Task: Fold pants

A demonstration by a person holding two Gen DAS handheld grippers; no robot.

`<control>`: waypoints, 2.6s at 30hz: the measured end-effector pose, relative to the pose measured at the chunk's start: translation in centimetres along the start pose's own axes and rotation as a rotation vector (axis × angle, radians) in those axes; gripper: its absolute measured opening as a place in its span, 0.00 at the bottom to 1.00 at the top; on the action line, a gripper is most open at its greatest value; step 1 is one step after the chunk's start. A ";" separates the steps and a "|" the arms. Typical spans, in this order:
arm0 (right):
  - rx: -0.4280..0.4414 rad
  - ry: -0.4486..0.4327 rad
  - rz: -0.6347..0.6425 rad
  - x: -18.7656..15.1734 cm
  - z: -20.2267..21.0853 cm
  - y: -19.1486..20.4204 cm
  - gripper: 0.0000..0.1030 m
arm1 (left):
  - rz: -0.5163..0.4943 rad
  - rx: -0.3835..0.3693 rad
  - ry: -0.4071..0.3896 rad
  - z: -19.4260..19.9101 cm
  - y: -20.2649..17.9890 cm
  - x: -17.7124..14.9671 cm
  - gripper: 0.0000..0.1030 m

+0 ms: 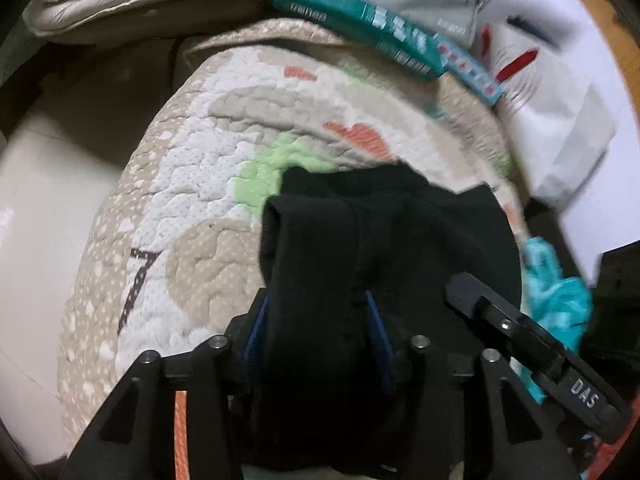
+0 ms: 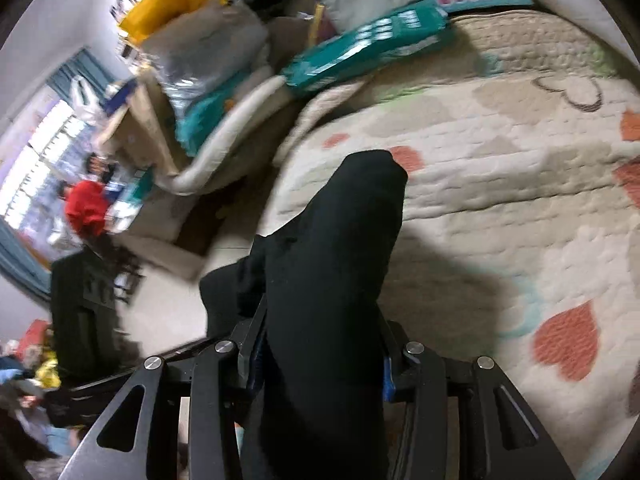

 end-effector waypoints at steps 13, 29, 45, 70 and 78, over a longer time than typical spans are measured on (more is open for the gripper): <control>-0.244 -0.104 0.027 -3.6 11.6 -3.6 0.73 | -0.123 0.055 -0.183 7.0 -0.2 -1.7 0.56; -0.439 -0.224 -0.044 -11.6 20.1 -2.6 0.81 | -0.305 0.317 -0.363 9.7 3.6 -6.2 0.63; -0.410 -0.174 0.110 -9.9 18.0 3.5 0.82 | -0.206 0.394 -0.333 11.3 8.5 -7.8 0.63; -0.220 -0.237 -0.033 -7.9 11.1 0.7 0.82 | -0.100 0.394 -0.309 14.9 4.9 -10.6 0.64; -0.193 -0.264 0.007 -8.7 12.2 2.1 0.83 | -0.111 0.389 -0.323 16.6 3.3 -12.1 0.64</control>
Point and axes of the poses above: each gripper's, at about its wrist camera, not at the fingertips, and z roughly against the way its jaws point, y to its left, x to its top, the point moved 6 cm from there along -z, roughly the way its jaws point, and after that the axes turned 2 degrees about -x, right-handed, at the moved point
